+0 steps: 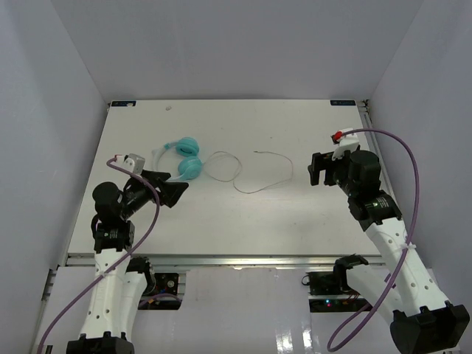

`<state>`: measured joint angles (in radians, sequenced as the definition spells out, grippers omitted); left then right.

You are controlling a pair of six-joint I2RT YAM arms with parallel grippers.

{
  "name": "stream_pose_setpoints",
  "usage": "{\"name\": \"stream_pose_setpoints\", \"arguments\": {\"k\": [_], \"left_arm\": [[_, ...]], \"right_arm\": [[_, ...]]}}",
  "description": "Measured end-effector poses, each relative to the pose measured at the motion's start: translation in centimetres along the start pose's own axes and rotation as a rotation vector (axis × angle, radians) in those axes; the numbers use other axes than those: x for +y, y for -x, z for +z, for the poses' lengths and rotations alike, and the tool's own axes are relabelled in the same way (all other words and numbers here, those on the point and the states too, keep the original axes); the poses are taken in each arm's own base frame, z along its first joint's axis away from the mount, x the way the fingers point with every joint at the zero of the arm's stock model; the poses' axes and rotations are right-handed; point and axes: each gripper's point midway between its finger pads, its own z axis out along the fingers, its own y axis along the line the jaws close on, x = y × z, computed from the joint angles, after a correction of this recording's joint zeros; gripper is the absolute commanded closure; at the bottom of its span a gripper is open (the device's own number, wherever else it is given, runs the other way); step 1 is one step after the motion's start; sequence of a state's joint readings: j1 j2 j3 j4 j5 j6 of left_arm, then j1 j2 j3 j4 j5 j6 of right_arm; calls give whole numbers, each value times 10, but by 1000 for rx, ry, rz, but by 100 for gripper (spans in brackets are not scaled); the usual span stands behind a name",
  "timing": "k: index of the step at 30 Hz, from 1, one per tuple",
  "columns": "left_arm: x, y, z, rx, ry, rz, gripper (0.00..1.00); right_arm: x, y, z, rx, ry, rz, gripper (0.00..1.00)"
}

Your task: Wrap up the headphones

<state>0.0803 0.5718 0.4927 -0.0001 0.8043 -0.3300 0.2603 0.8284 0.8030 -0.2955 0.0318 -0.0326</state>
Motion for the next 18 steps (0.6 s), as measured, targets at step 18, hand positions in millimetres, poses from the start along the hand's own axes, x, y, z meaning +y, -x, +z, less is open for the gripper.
{"name": "stream_pose_setpoints", "arguments": {"k": [18], "left_arm": [[140,-45,43,316,483,-300,20]], "right_arm": [[85,-32,-9,-14,675,-309,9]]}}
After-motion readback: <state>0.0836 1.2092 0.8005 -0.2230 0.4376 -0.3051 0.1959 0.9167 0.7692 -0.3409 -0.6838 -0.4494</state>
